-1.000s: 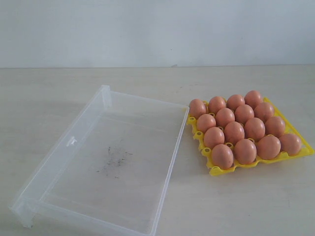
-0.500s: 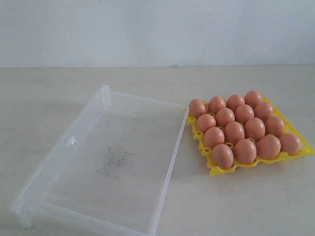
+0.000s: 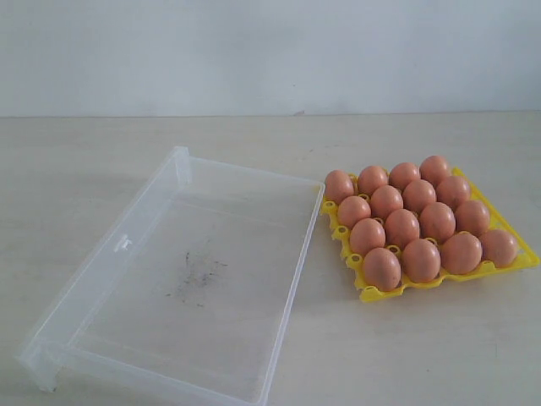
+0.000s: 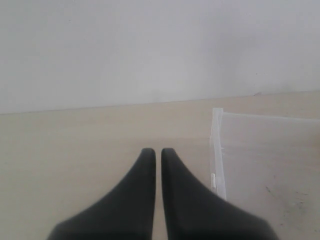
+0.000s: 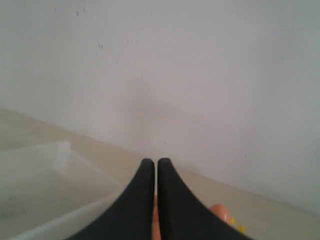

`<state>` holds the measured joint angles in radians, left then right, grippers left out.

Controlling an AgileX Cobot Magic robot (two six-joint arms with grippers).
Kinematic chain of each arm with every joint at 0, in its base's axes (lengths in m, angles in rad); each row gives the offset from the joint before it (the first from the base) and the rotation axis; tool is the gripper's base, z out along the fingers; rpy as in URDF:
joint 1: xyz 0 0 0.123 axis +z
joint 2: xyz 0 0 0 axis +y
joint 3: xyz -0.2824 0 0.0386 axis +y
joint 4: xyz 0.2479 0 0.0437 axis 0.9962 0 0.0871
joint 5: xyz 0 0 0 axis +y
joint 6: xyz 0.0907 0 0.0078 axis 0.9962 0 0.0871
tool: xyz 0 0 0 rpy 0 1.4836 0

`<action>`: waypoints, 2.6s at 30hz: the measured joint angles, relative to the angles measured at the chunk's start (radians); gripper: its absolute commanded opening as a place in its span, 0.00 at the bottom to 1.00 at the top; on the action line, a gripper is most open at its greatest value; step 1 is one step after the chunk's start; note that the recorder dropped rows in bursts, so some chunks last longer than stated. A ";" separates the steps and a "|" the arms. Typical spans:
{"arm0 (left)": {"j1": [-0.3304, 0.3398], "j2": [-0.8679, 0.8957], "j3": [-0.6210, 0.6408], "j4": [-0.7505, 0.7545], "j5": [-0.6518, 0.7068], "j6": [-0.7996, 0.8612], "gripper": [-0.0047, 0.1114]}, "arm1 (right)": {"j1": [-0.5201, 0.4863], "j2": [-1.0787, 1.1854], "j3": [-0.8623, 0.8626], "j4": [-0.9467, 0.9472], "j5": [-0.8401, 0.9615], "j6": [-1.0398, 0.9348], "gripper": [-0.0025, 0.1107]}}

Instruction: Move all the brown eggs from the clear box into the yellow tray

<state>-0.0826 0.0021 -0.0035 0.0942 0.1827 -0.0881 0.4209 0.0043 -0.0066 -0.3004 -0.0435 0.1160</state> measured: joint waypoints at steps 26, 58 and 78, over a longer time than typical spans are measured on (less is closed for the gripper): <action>0.000 0.000 0.000 0.000 0.000 0.000 0.07 | -0.394 0.000 0.007 -0.020 0.204 0.015 0.02; 0.000 0.000 0.000 0.012 0.000 0.018 0.07 | -0.398 0.000 0.007 0.111 0.258 0.146 0.02; 0.268 0.000 0.000 -0.086 0.073 -0.015 0.07 | -0.398 0.000 0.007 0.111 0.258 0.146 0.02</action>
<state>0.1858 0.0021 -0.0035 0.0078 0.2554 -0.1027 0.0227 0.0043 0.0005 -0.1893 0.2149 0.2619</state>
